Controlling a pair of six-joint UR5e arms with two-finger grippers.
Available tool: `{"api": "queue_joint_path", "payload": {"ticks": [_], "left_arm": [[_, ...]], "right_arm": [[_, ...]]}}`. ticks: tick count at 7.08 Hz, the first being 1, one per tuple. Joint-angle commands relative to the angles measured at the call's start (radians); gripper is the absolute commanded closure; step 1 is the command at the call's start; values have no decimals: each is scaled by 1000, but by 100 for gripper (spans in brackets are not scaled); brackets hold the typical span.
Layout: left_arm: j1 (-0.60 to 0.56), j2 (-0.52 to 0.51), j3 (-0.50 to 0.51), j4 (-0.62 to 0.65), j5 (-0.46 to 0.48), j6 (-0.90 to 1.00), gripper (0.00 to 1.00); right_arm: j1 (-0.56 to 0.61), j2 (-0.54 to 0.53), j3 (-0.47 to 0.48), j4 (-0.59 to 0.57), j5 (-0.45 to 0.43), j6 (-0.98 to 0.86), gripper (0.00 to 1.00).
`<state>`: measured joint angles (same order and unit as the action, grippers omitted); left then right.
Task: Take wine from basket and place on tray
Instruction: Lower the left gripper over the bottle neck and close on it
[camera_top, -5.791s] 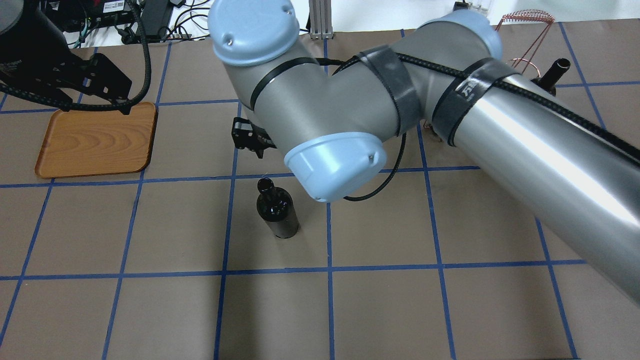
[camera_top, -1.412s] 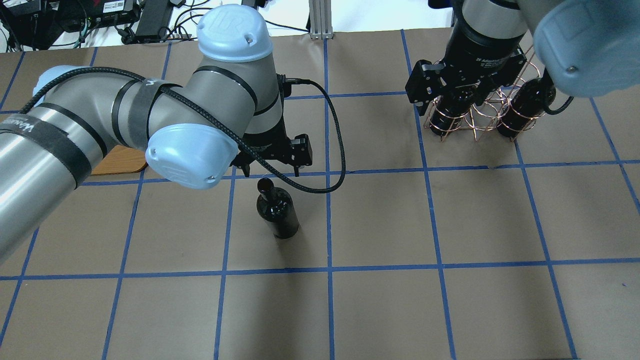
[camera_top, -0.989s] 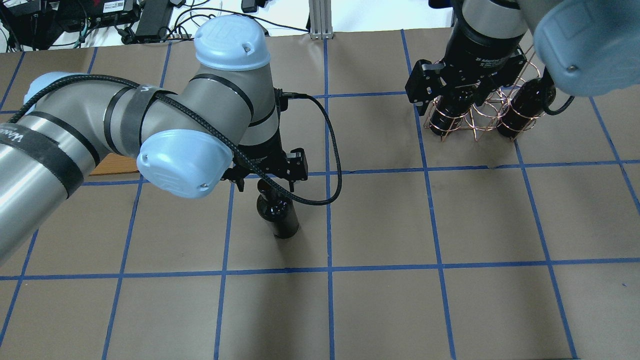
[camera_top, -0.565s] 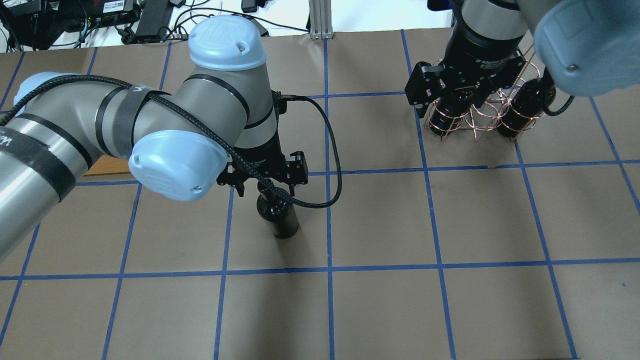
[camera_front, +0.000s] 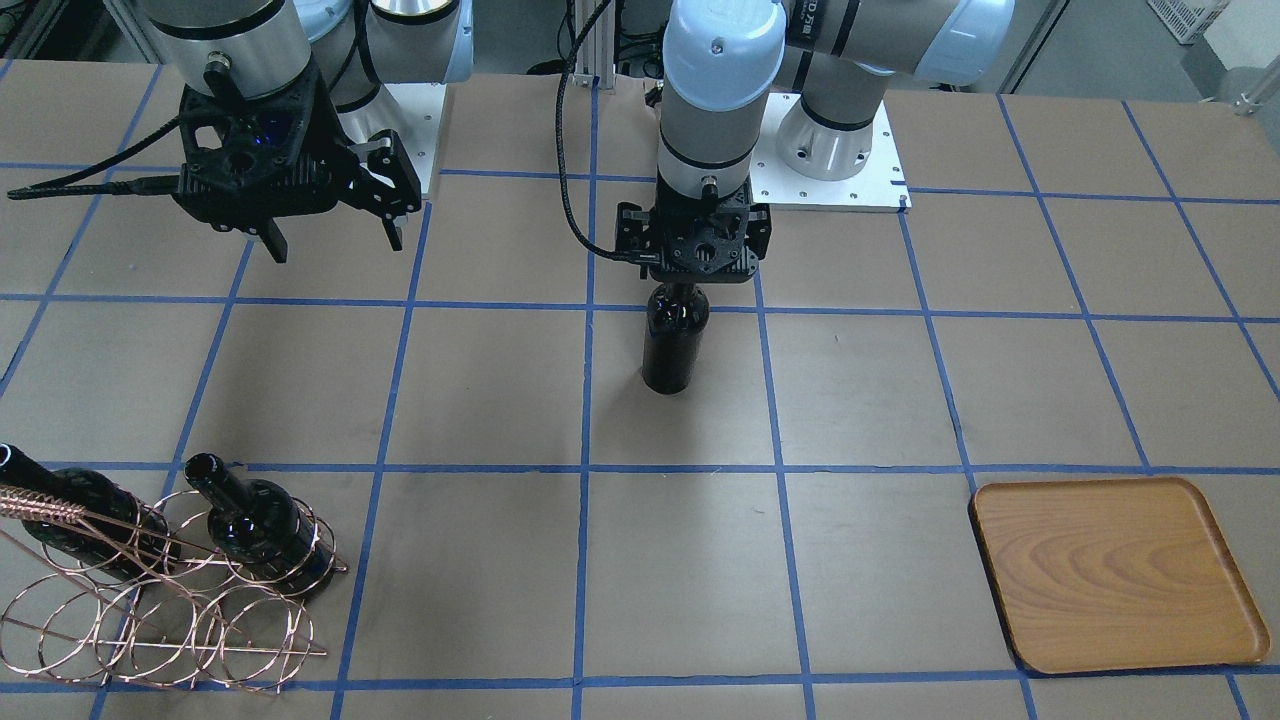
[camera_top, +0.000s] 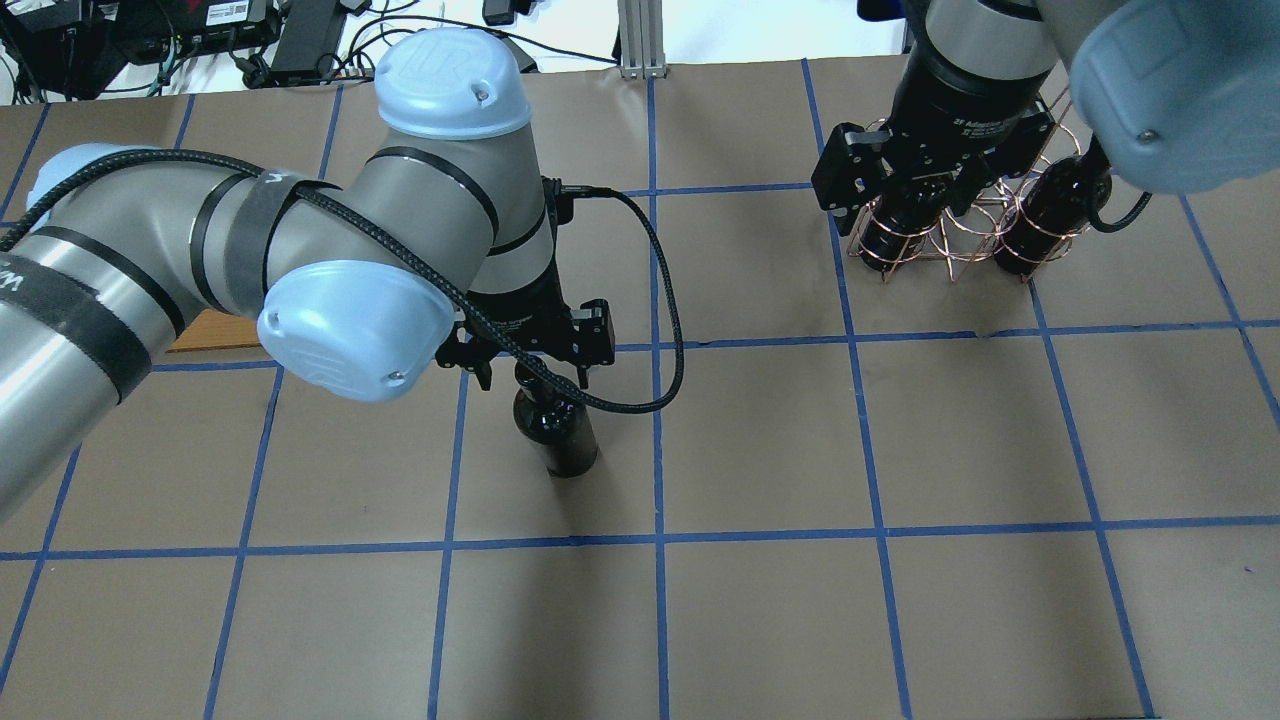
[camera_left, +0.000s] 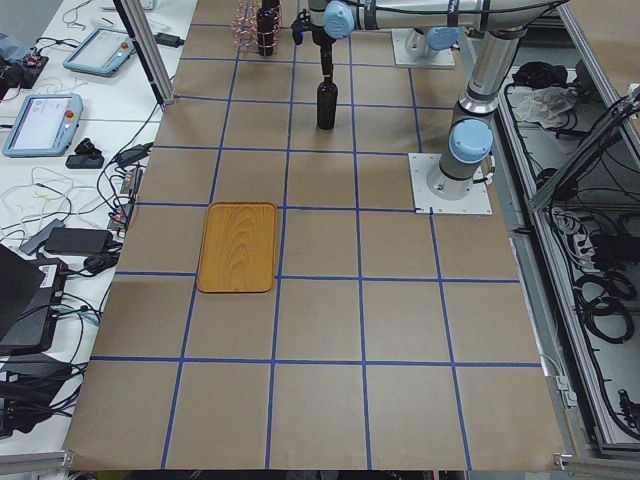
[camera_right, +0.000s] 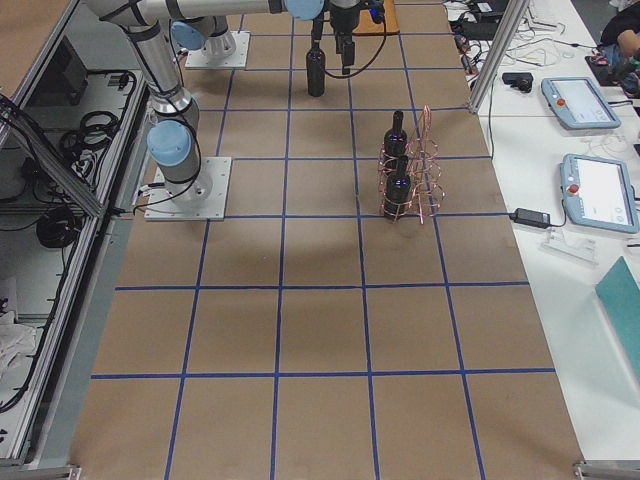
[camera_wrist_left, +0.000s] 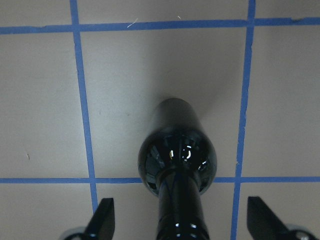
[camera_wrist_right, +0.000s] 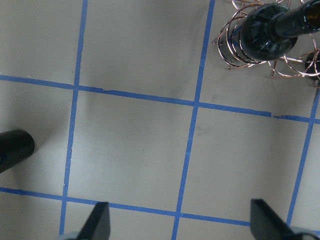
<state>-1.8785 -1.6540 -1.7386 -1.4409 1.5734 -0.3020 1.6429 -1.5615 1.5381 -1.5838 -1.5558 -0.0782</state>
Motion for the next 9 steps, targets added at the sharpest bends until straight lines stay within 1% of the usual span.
{"api": "queue_joint_path", "payload": {"ticks": [1,2,4,5,8,9], "left_arm": [[2,-3,1,20,0,0,7],[2,-1,1,20,0,0,7],[2,-1,1,20,0,-2,12],[2,-1,1,22,-1,-6,32],[4,-1,2,22,-1,-8,34],[4,-1,2,22,-1,-6,38]], "right_arm": [[-2,0,-1,-7,0,-2,0],[-2,0,-1,-8,-1,-2,0],[-2,-3,-1,1,-1,-3,0],[-2,-5,-1,-2,-1,-2,0],[-3,-5,-1,-4,-1,-3,0],[-3,-6,-1,1,-1,-3,0]]}}
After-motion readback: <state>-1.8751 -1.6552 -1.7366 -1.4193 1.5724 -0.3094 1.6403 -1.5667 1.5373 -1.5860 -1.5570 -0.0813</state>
